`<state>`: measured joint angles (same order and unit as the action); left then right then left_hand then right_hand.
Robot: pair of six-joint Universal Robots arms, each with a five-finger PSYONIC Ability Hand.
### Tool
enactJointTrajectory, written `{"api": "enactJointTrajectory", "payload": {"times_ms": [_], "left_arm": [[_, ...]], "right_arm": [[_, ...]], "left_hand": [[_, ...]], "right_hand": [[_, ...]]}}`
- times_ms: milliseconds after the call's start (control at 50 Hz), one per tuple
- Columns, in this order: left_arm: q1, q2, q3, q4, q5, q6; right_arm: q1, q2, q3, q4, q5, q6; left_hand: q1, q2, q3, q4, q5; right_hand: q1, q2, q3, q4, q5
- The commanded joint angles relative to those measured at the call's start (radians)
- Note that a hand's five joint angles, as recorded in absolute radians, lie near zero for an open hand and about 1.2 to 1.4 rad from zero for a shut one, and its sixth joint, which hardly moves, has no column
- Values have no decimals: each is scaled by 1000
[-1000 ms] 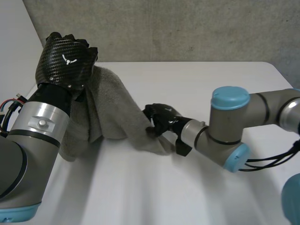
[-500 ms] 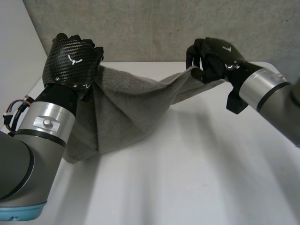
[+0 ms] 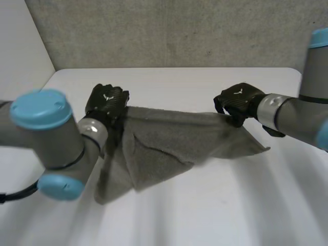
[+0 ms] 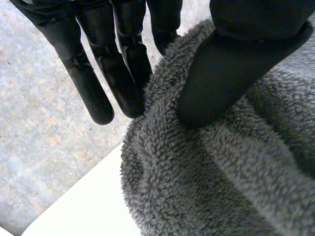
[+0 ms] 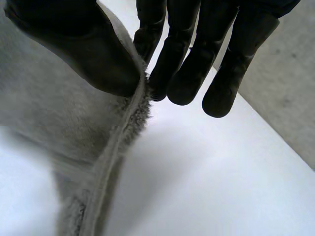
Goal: Fold the towel.
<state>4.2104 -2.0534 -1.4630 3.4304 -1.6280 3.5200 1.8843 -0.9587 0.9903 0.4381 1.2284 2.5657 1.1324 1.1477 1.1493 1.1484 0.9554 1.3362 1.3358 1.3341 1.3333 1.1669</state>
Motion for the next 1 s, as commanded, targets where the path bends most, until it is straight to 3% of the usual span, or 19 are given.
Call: {"api": "enactJointTrajectory", "payload": {"times_ms": [20, 40, 60, 100, 120, 140, 160, 200, 280, 440, 540, 760, 1000], "left_arm": [[2, -106, 336, -17, 2, -1], [2, -106, 337, -17, 2, -1], [0, -105, 405, 15, -1, -4], [-3, -100, 457, 76, -4, -9], [-9, -84, 479, 155, -13, -9], [-9, -47, 475, 258, -27, -7], [-9, -47, 475, 259, -27, -7], [-4, 31, 429, 422, -58, -7], [0, 74, 341, 496, -72, -4], [14, 73, 107, 449, -72, 0], [28, 23, -58, 421, -67, 4], [22, -108, -154, 328, -72, 57], [11, -56, -187, 184, -76, 82]], "right_arm": [[48, 132, -324, -155, 141, -2], [62, 126, -349, -274, 155, 17], [62, 126, -349, -276, 155, 18], [81, 42, -290, -593, 174, 88], [81, 41, -289, -595, 174, 88], [76, -47, -221, -734, 181, 129], [76, -48, -220, -736, 181, 130], [70, -211, -87, -893, 194, 185], [68, -227, -45, -900, 186, 205], [72, -219, 80, -806, 112, 194], [78, -140, 180, -701, 82, 177], [87, 53, 303, -579, 97, 1], [72, 46, 340, -546, 100, -5]], "left_hand": [[200, 184, 183, 184, 202], [200, 184, 183, 184, 202], [197, 181, 180, 181, 199], [197, 181, 180, 181, 199], [197, 181, 180, 181, 199], [200, 184, 183, 184, 202], [200, 184, 183, 184, 202], [200, 184, 183, 184, 202], [200, 184, 183, 184, 202], [185, 170, 168, 169, 188], [97, 82, 80, 81, 100], [-47, -62, -64, -63, -44], [-144, -159, -160, -160, -141]], "right_hand": [[60, 60, 62, 63, 55], [60, 60, 62, 63, 55], [60, 60, 62, 63, 55], [60, 60, 62, 63, 55], [60, 60, 62, 63, 55], [60, 60, 62, 63, 55], [60, 60, 62, 63, 55], [60, 60, 62, 63, 55], [60, 60, 62, 63, 55], [60, 60, 62, 63, 55], [60, 60, 62, 63, 55], [60, 60, 62, 63, 55], [60, 60, 62, 63, 55]]}}
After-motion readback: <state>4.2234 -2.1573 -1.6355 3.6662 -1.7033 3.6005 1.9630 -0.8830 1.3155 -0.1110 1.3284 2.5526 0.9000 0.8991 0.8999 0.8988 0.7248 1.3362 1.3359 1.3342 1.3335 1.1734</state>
